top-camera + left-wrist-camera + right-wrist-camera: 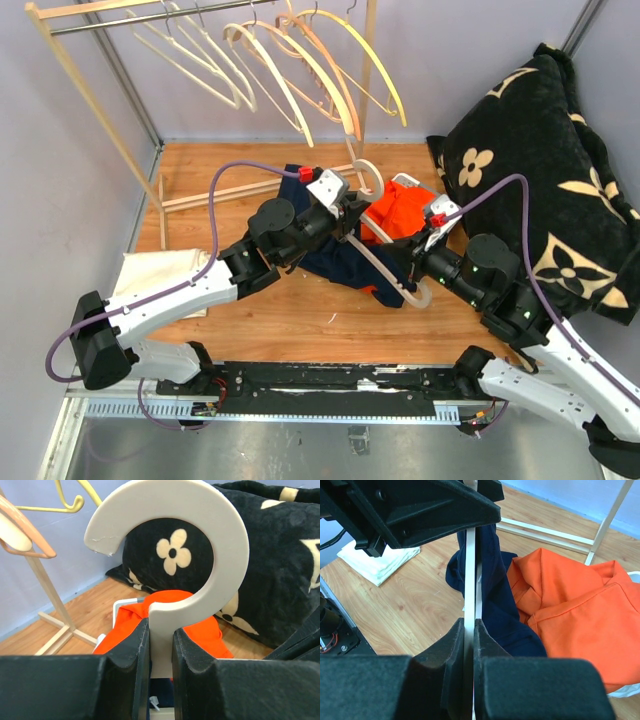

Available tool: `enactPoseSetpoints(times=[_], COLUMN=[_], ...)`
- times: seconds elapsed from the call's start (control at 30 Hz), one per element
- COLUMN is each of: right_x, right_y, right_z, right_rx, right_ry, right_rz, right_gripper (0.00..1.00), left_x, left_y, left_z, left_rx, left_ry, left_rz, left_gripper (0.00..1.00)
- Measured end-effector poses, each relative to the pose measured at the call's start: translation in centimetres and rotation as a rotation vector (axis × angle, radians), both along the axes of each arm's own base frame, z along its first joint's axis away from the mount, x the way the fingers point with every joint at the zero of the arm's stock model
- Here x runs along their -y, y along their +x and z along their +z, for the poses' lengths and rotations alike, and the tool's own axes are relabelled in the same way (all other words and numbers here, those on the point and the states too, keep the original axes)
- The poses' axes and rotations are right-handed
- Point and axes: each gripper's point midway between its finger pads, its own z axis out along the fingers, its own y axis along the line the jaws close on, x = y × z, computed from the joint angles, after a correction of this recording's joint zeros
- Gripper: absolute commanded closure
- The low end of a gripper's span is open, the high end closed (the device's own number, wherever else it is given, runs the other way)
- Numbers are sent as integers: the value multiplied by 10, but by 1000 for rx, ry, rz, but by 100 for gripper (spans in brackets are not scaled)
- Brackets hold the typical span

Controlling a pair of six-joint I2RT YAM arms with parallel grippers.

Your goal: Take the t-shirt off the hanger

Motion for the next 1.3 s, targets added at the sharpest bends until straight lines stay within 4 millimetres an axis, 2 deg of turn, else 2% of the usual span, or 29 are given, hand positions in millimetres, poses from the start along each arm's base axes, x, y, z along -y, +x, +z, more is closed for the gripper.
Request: enactPoseSetpoints(times=[0.07,0.1,0.33,0.4,0.63,0.73,0.87,1.1,1.2,1.3], right_x=[1,1,4,5,16,19,23,26,27,29], right_y=[0,-1,-2,-2,-2,-2,-1,-4,-5,-7], right_z=[0,0,0,0,7,9,10,14,17,19], right_rx=[2,2,10,13,43,53,68,82,89,96], right_ry=[2,3,12,14,29,31,29,37,44,53], right_rz=[0,-1,-7,-12,-51,-64,-75,-74,-73,-73], right_gripper=[99,99,99,99,99,99,99,99,99,99], left_x=[0,0,0,-1,-18,-27,-29,-22,-24,-28], left_y=[0,-1,0,-1,-12,-17,-16,-5,-1,3], left_z=[0,0,0,1,24,26,6,-49,-54,-47], left_rx=[1,2,2,2,31,37,11,-69,-76,-64], left_ry=[0,0,2,0,-50,-67,-49,38,29,-6], left_rz=[0,-1,3,4,14,17,26,62,89,122], left_gripper=[98,94,53,45,42,41,41,32,32,32])
